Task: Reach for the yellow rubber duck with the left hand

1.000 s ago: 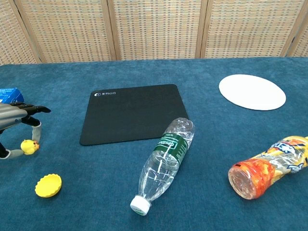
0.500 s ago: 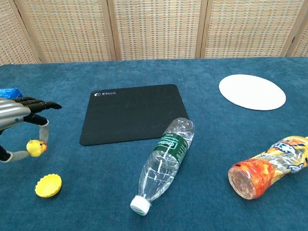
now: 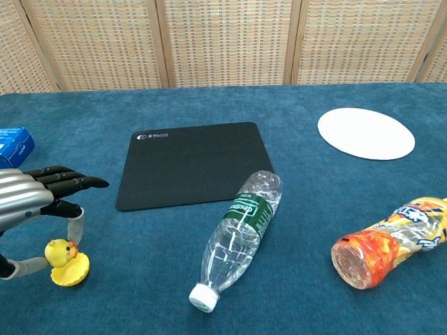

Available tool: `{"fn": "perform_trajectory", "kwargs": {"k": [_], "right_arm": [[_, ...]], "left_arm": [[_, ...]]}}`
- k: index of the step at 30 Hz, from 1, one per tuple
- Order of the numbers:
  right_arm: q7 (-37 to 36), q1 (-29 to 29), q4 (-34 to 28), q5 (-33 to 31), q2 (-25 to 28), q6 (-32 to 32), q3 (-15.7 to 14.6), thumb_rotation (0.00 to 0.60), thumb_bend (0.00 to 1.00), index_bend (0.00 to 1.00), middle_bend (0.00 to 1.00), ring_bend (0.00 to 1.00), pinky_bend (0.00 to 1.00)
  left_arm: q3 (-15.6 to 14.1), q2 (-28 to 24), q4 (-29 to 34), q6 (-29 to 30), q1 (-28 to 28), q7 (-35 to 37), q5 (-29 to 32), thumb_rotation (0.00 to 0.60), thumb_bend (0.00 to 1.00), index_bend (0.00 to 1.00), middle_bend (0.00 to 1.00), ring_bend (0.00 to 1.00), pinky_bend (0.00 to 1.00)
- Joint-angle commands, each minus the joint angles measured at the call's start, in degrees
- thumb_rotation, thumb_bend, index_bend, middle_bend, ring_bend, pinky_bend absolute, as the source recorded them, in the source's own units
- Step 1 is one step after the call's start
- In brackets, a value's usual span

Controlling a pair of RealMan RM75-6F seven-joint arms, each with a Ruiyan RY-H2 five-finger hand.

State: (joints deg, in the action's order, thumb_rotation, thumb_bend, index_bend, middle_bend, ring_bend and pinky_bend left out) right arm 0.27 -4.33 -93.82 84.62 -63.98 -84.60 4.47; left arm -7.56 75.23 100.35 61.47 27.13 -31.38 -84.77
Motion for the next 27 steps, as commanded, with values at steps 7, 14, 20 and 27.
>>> {"fn": "perform_trajectory", "kwargs": {"k": [7, 14, 20, 27], "right_arm": [[0.0, 0.0, 0.1, 0.1, 0.0, 0.0, 0.0, 0.600, 0.00, 0.03, 0.00, 0.00, 0.00], [-0.1, 0.0, 0.1, 0.0, -0.1, 0.0, 0.0, 0.600, 0.00, 0.03, 0.00, 0.00, 0.00], [-0.2, 0.0, 0.2, 0.0, 0.0, -0.1, 0.0, 0.600, 0.00, 0.03, 0.00, 0.00, 0.00], [-0.3, 0.0, 0.1, 0.3, 0.1, 0.0, -0.1, 0.600, 0.00, 0.03, 0.00, 0.00, 0.00]], "left_arm": [[0.5, 0.2, -0.7, -0.9, -0.2, -0.3, 1.1, 0.600, 0.35, 0.49, 0.00, 0.00, 0.00], [0.8, 1.2, -1.4, -1.8, 0.0, -0.7, 1.9, 0.600, 0.35, 0.48, 0.00, 0.00, 0.00], [1.0, 1.4, -1.4, -2.4, -0.1, -2.0, 2.9, 0.600, 0.35, 0.46, 0.00, 0.00, 0.00], [1.3, 1.7, -1.0, -2.8, -0.1, -4.5, 5.0, 0.600, 0.34, 0.29, 0.00, 0.00, 0.00]]}}
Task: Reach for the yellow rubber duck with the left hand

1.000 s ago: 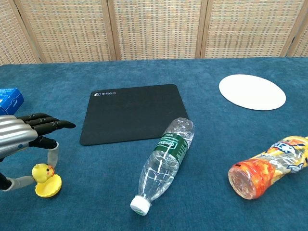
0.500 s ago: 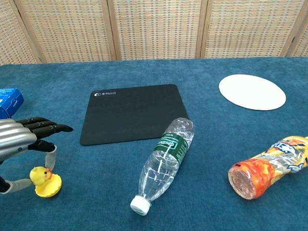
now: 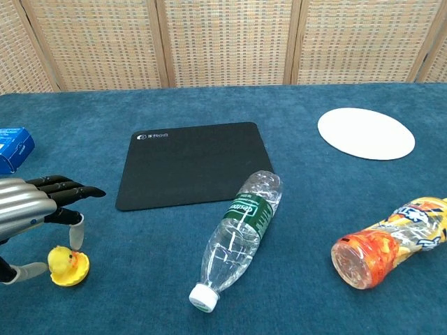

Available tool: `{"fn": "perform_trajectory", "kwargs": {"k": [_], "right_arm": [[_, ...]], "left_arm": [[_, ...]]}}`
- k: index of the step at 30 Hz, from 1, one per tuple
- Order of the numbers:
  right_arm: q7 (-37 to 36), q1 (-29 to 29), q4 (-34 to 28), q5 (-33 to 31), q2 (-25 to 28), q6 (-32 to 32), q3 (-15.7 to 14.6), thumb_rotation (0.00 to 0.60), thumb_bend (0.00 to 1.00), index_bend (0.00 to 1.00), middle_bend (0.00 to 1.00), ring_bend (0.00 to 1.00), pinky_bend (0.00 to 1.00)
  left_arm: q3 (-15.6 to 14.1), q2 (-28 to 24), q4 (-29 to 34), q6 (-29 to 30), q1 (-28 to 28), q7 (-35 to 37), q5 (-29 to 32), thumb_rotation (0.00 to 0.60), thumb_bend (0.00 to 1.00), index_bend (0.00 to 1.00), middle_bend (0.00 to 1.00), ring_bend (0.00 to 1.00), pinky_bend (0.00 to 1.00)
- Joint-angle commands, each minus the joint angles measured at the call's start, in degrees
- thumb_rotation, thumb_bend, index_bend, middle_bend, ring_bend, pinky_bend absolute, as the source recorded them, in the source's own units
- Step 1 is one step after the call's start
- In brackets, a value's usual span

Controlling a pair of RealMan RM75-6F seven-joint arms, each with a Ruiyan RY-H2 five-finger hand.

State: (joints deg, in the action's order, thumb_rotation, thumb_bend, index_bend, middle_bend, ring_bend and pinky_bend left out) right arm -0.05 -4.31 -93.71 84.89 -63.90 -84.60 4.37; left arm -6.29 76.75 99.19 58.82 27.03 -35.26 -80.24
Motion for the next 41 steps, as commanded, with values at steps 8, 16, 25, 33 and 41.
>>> {"fn": "perform_trajectory", "kwargs": {"k": [8, 16, 25, 33, 41], "right_arm": [[0.1, 0.0, 0.0, 0.0, -0.1, 0.0, 0.0, 0.600, 0.00, 0.03, 0.00, 0.00, 0.00], [0.0, 0.0, 0.1, 0.1, -0.1, -0.1, 0.0, 0.600, 0.00, 0.03, 0.00, 0.00, 0.00], [0.3, -0.1, 0.5, 0.6, -0.6, -0.3, -0.1, 0.600, 0.00, 0.03, 0.00, 0.00, 0.00], [1.7, -0.1, 1.3, 2.6, -2.1, -1.7, -0.4, 0.600, 0.00, 0.02, 0.00, 0.00, 0.00], [2.1, 0.1, 1.8, 4.5, -2.9, -3.5, -0.5, 0.600, 0.00, 0.01, 0.00, 0.00, 0.00]], "left_arm": [[0.0, -0.6, 1.7, 1.0, -0.4, 1.1, -0.8, 0.600, 0.34, 0.16, 0.00, 0.00, 0.00], [1.4, -2.8, 4.8, 9.7, -4.1, 5.2, -3.5, 0.600, 0.33, 0.10, 0.00, 0.00, 0.00], [2.6, -6.5, 5.6, 20.8, -10.4, 5.1, -3.3, 0.600, 0.31, 0.00, 0.00, 0.00, 0.00], [2.5, -10.6, 5.5, 29.1, -17.2, 10.5, -1.1, 0.600, 0.24, 0.00, 0.00, 0.00, 0.00], [2.1, -11.6, 3.0, 31.2, -20.0, 13.4, -1.8, 0.600, 0.12, 0.00, 0.00, 0.00, 0.00]]}}
